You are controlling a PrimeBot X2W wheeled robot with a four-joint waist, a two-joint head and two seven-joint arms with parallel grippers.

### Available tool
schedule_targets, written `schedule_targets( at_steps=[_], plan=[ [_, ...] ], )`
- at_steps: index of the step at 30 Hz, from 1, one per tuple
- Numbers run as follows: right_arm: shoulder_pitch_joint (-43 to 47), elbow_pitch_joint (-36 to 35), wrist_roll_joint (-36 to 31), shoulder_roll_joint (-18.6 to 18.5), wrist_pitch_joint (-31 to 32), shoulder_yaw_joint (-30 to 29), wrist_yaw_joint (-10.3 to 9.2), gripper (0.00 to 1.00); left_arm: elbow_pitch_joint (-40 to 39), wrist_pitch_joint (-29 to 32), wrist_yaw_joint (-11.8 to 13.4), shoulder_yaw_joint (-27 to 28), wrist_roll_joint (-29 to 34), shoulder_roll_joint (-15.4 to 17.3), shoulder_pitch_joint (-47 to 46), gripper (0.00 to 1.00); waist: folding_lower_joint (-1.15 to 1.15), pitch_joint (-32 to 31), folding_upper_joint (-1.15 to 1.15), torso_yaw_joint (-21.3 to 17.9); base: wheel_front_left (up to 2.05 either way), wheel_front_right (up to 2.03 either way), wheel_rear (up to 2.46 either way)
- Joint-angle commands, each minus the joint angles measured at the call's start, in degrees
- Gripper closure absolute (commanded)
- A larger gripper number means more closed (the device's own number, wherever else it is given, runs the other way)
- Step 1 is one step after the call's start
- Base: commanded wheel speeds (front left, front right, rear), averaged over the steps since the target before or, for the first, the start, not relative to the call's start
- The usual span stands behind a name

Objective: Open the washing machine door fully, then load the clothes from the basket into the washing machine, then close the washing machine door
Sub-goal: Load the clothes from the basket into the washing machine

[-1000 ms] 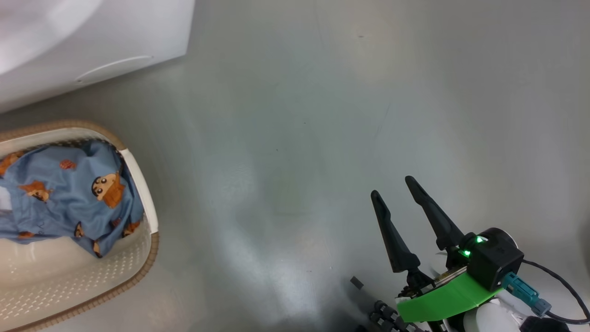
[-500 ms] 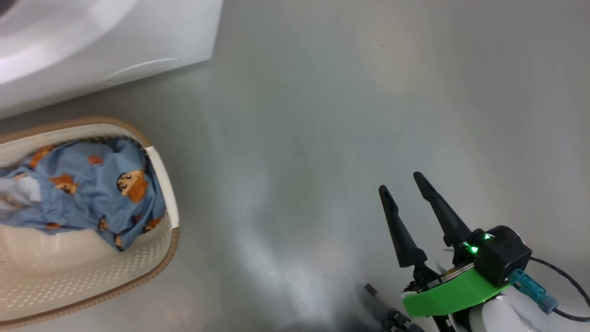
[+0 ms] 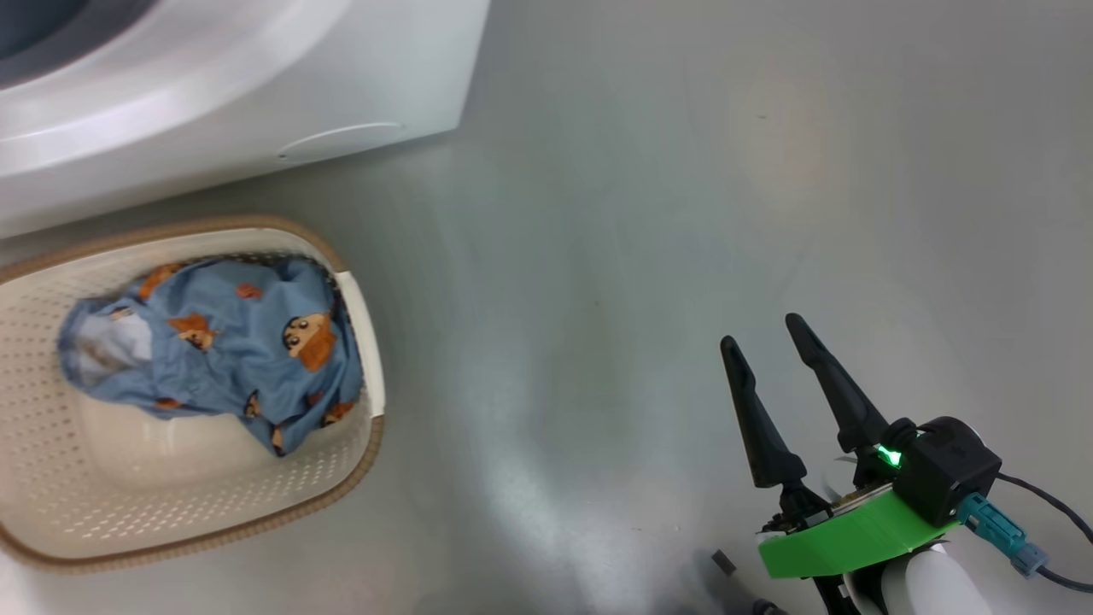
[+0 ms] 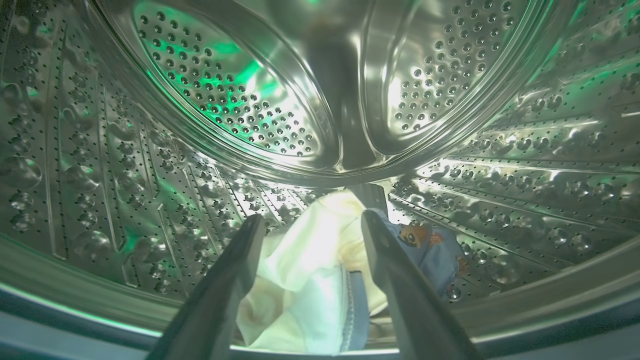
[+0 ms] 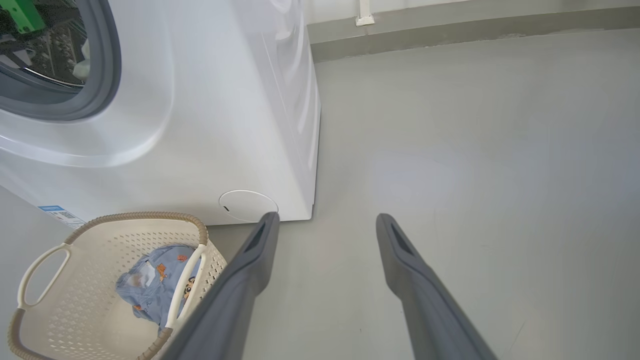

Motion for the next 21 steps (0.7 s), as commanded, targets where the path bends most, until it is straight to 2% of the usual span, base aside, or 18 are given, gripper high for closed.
schedule_targets(
  at_steps=[1, 13, 21],
  plan=[
    [-0.3, -1.0, -0.9, -0.5, -0.3, 1.0, 0.09, 0.0, -0.9, -0.4, -0.2, 0.4, -0.6, 2.0, 1.1, 0.0, 0.0, -0.7, 0.0, 0.9, 0.0, 0.0, 0.0],
    [-0.7, -1.1, -1.6, -0.5, -0.3, -0.5, 0.09, 0.0, -2.6, -1.2, -2.0, 0.7, -2.7, 0.0, 4.3, 0.0, 0.0, -2.0, 0.0, 4.2, 0.0, 0.0, 0.0],
    [-0.8, -1.1, -2.0, -0.5, -0.3, -1.5, 0.09, 0.0, -10.1, -1.3, -2.6, 0.6, -3.2, -2.5, 9.9, 0.0, 0.0, -3.8, 0.0, 6.6, 0.0, 0.0, 0.0]
  ],
)
